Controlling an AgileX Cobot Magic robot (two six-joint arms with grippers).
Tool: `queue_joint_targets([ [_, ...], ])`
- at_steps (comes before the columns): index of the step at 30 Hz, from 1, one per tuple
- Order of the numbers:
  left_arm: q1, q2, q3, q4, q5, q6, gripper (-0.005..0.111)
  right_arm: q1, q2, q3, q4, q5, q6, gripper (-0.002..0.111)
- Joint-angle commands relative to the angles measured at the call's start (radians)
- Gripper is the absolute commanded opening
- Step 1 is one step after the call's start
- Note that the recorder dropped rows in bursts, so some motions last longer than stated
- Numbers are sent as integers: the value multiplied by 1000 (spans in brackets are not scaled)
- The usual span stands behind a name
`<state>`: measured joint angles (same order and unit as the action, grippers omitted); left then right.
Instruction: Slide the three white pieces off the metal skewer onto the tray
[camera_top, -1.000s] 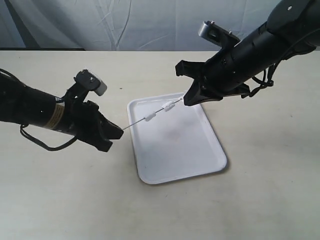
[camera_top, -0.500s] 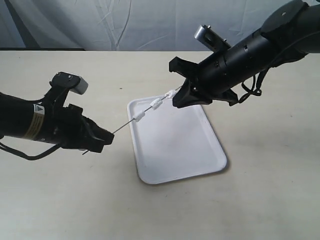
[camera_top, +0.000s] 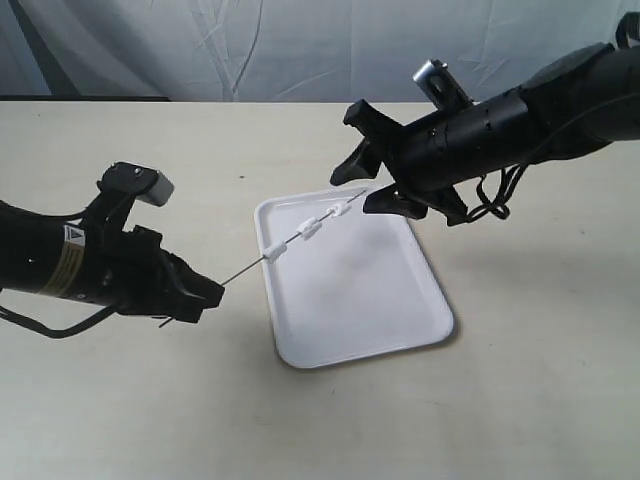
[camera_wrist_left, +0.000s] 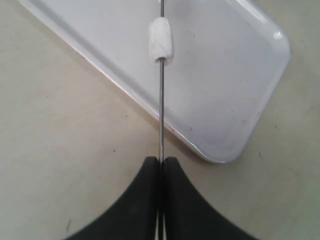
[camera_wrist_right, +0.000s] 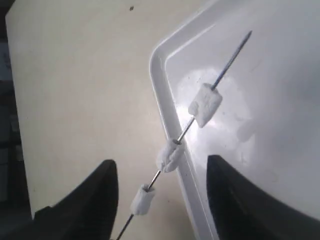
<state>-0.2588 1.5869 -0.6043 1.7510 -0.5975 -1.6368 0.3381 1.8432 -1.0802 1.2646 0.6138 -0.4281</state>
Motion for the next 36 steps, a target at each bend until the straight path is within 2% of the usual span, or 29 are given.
queue_joint_targets([
  [1,0,-38,7,-7,4,-4,0,1,-1,79,232,-62,-149,51],
  [3,0,-79,7,-7,36,-4,0,1,-1,142,467,-71,-333,48],
  [4,0,-89,7,-7,40,-4,0,1,-1,160,480,-71,-383,47],
  [10,0,-123,7,-8,18,-4,0,19,58,121,480,-26,-415,47],
  [13,0,-123,26,-7,54,-5,0,31,69,83,480,1,-438,47],
  [36,0,-127,40,-23,-33,-3,0,34,69,58,480,-51,-436,47],
])
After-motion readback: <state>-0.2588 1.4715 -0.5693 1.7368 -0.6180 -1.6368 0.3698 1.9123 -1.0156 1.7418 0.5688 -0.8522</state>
